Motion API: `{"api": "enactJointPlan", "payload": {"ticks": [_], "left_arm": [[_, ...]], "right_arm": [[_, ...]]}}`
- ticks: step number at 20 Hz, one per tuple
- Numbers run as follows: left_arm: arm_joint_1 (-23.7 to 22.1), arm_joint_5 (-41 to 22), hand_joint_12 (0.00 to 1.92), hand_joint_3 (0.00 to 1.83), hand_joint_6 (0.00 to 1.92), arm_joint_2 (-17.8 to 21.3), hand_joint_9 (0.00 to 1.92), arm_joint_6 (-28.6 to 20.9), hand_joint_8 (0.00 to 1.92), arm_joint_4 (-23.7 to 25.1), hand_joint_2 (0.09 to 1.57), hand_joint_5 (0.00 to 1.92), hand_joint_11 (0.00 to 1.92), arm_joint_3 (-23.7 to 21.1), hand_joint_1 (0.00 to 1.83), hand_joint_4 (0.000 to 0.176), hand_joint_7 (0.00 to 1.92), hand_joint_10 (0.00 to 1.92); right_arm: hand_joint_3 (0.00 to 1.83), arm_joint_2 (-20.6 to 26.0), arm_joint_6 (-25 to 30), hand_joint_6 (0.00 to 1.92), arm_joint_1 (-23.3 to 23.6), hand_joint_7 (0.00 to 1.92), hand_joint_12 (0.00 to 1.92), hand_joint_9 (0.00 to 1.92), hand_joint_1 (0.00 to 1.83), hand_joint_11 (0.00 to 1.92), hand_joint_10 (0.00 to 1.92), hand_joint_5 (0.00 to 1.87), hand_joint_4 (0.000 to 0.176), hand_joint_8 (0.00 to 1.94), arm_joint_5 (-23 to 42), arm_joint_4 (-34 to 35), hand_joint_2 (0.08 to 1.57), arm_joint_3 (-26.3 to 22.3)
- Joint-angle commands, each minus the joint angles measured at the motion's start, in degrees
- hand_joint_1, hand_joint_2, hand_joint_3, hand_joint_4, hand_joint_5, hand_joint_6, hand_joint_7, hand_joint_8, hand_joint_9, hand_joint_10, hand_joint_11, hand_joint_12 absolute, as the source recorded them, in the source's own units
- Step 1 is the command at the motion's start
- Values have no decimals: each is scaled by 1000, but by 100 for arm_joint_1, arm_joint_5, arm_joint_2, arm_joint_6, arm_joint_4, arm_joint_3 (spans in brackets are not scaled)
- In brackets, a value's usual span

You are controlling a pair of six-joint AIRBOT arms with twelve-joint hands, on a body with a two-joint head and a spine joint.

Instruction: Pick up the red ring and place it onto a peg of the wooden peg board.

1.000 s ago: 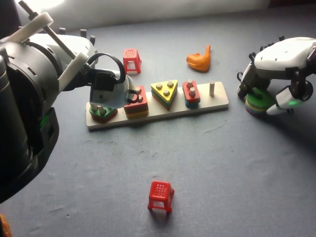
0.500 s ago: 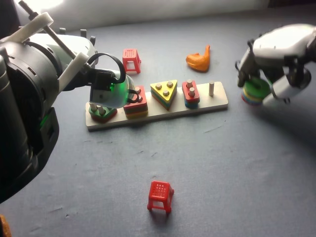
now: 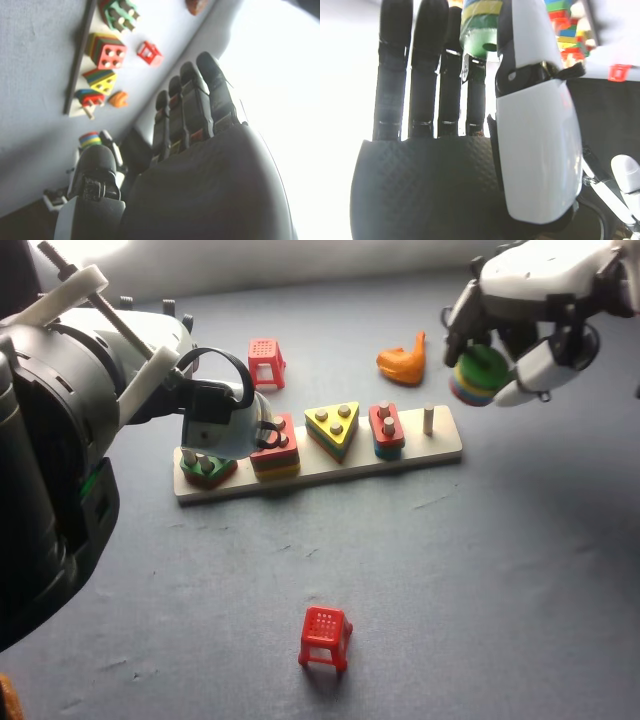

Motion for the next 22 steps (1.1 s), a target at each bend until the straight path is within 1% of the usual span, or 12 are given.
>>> {"api": "enactJointPlan", "payload": {"ticks": [1,2,3,7,10,11,12,13,18,19,20,22], "left_arm": [[-55,37,563,0,7,-1,227,18,6,577,1376,165,0,8,0,0,218,6],[-55,37,580,0,6,-1,233,18,6,577,1375,169,0,7,0,0,224,6],[-55,37,648,0,9,-1,254,18,9,577,1374,189,0,6,0,0,243,11],[-54,37,607,0,1,-1,237,18,0,577,1376,161,0,6,0,0,218,1],[-53,37,578,1,0,-1,227,18,1,577,1377,156,0,6,0,0,208,1],[-53,37,591,0,0,-1,229,18,1,577,1376,155,0,6,0,0,209,1],[-53,37,579,0,0,-1,220,18,1,577,1376,149,0,6,0,0,203,0],[-53,37,605,0,3,-1,226,18,3,577,1375,158,0,6,0,0,212,3],[-52,37,670,0,6,-1,253,19,6,577,1371,187,0,5,0,0,238,8],[-52,37,659,0,3,-1,250,19,4,577,1373,184,0,6,0,0,236,5],[-52,37,565,0,4,-1,217,19,4,577,1371,151,0,6,0,0,202,4],[-52,37,578,0,8,-1,228,19,9,577,1372,165,0,6,0,0,218,9]], "right_arm": [[1,2,-10,950,86,1089,1038,962,1382,807,1055,996,0,776,527,-46,1079,-1],[1,-26,-10,953,89,1086,1037,966,1382,805,1056,995,0,774,527,-50,1080,-1],[1,-57,-10,959,88,1081,1036,974,1382,806,1051,990,0,773,525,-51,1080,-1],[0,-221,-31,963,69,1100,1037,957,1381,818,1070,986,0,749,524,-63,1081,5],[0,-404,-189,949,20,1110,1032,964,1383,825,1061,996,0,731,614,-63,1077,63],[2,-440,-207,969,3,1085,1037,1009,1262,810,647,1001,0,795,632,-63,1088,86],[1,-478,-228,969,-16,1082,1059,969,1356,806,984,993,0,768,653,-63,1084,117],[1,-509,-232,989,-29,1067,1073,949,1374,807,1071,980,0,786,658,-63,1089,149],[0,-543,-311,962,-51,1097,1078,965,1381,826,1058,1002,0,735,673,-63,1078,211],[0,-539,-316,937,-47,1113,1064,981,1383,843,1034,1016,0,708,673,-63,1072,216],[1,-532,-324,958,-47,1105,1056,964,1382,835,1048,1009,0,719,665,-63,1076,217],[1,-527,-328,997,-50,1079,1063,948,1379,821,1080,983,0,758,645,-63,1087,216]]}}
